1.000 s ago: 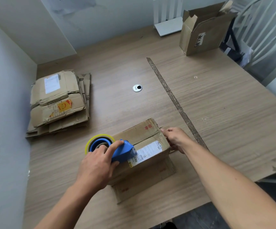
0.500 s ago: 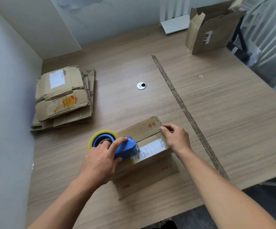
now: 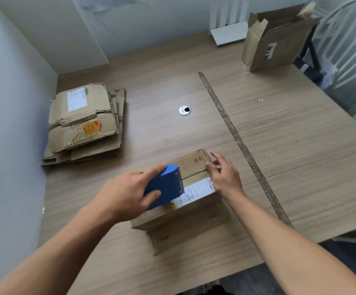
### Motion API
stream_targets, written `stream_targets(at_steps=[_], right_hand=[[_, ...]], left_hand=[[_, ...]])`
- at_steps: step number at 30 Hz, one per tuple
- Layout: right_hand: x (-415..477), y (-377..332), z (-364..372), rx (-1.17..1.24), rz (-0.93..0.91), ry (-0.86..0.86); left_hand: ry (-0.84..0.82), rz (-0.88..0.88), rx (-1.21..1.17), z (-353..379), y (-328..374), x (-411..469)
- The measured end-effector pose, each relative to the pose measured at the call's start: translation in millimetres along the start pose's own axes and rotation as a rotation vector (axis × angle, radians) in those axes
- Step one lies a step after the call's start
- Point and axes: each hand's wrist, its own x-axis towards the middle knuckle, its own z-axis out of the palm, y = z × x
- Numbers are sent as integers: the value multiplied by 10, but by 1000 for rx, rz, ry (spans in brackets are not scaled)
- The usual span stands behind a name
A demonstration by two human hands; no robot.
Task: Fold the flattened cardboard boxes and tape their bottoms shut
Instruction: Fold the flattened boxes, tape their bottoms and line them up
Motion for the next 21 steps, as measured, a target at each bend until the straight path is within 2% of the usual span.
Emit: stream_targets(at_steps=[3, 6, 14, 21], right_hand=[[-29, -20, -13, -103, -108, 9], [-58, -23, -40, -216, -188, -72], [-11, -92, -45, -328, -167, -126], [3, -89, -36, -288, -171, -99]], left_hand=[[-75, -16, -11, -185, -124, 37], [-162, -27, -87, -192, -251, 45], [-194, 7, -237, -143, -311, 37], [-298, -6, -323, -220, -539, -112]])
